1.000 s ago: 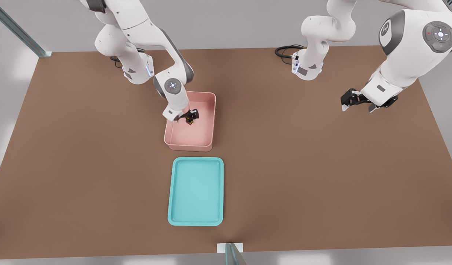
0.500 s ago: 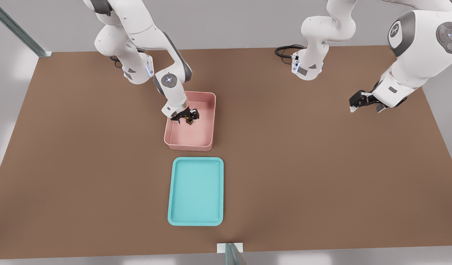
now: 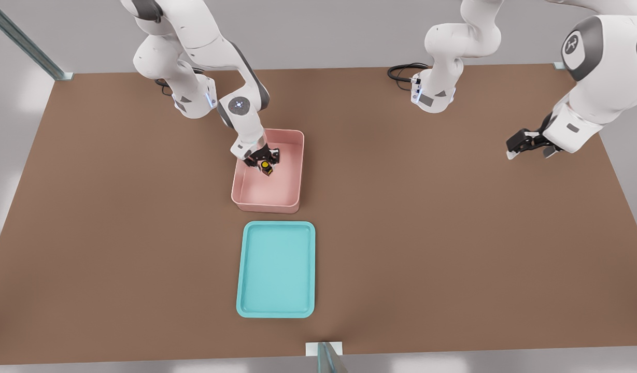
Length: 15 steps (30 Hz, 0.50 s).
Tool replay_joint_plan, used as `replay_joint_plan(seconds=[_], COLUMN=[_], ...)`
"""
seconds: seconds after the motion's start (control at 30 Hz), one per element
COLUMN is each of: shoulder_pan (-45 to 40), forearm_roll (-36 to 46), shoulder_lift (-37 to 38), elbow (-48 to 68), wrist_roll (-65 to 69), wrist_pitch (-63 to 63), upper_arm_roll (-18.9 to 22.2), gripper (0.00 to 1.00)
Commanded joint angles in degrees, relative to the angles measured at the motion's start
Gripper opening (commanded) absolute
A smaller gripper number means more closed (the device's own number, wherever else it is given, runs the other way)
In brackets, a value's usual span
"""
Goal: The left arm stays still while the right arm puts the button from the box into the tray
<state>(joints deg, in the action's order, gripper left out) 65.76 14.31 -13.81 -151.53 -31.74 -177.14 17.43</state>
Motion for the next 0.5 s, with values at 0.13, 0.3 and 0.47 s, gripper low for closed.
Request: replay_joint_plan(seconds=[0.13, 0.3, 0.47], shoulder_pan=[-0.7, -3.1, -11.6], forearm_roll=[0.0, 0.5, 0.5], shoulder_lift=[0.1, 0.3, -6.1], elbow=[0.9, 14.5, 36.3], wrist_roll=[-0.3, -0.6, 2.0], wrist_pitch=[-1.0, 14.4, 27.7], upper_arm_roll=[0.0, 0.7, 1.5], gripper=[0.48, 0.48, 0.48])
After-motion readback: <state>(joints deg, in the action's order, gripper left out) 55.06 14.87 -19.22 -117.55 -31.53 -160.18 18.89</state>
